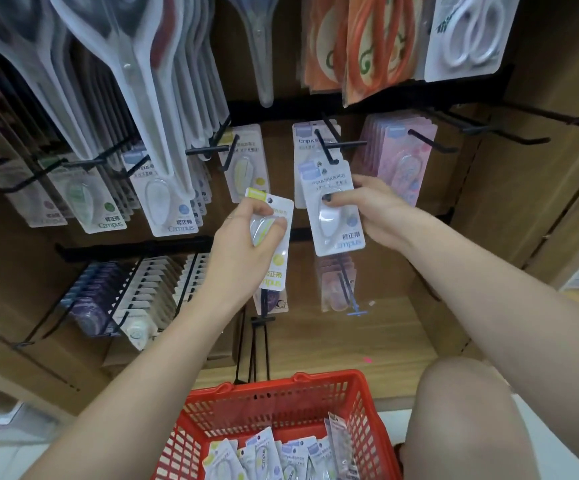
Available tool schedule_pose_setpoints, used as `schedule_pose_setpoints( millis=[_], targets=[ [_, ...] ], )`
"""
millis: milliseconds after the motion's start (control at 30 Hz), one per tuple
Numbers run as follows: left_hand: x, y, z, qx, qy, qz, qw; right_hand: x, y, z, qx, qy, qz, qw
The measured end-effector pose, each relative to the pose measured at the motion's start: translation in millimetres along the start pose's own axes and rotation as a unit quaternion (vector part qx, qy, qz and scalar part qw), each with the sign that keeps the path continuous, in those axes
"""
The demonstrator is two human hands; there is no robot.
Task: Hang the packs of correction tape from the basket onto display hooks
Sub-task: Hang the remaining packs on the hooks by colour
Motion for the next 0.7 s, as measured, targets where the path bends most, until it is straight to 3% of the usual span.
schedule_pose_setpoints(
  millis=[167,333,500,600,700],
  targets=[
    [-6,-1,-2,-0.017,0.003,-0.007,1.000,-18,1,0,-0.037,0.004,0.007,0.999],
    [-10,0,-5,-0.026,0.015,-0.023,0.999,27,8,32,-0.112,-0.019,-0.009,0.994],
    [-5,11,-2,0.122,-0.082,-0.054,0.988,66,24,52,-0.155,-0.014,-0.103,0.983],
    [3,18,10,0.200,-0.118,-0.096,0.968,71,33,57,-0.164,-0.017,-0.076,0.983],
    [11,23,21,0.201,-0.065,-0.143,0.967,71,39,61,-0.163,-0.018,-0.025,0.986]
  ],
)
Point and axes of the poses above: each hand's wrist, its own x-axis away from the middle knuckle, its own y-axis out of the palm, z = x × y, the point moved 2 cm from there along -x, towards the middle knuckle, and after that the axes turned 8 degrees about y, right-handed, at the moved point
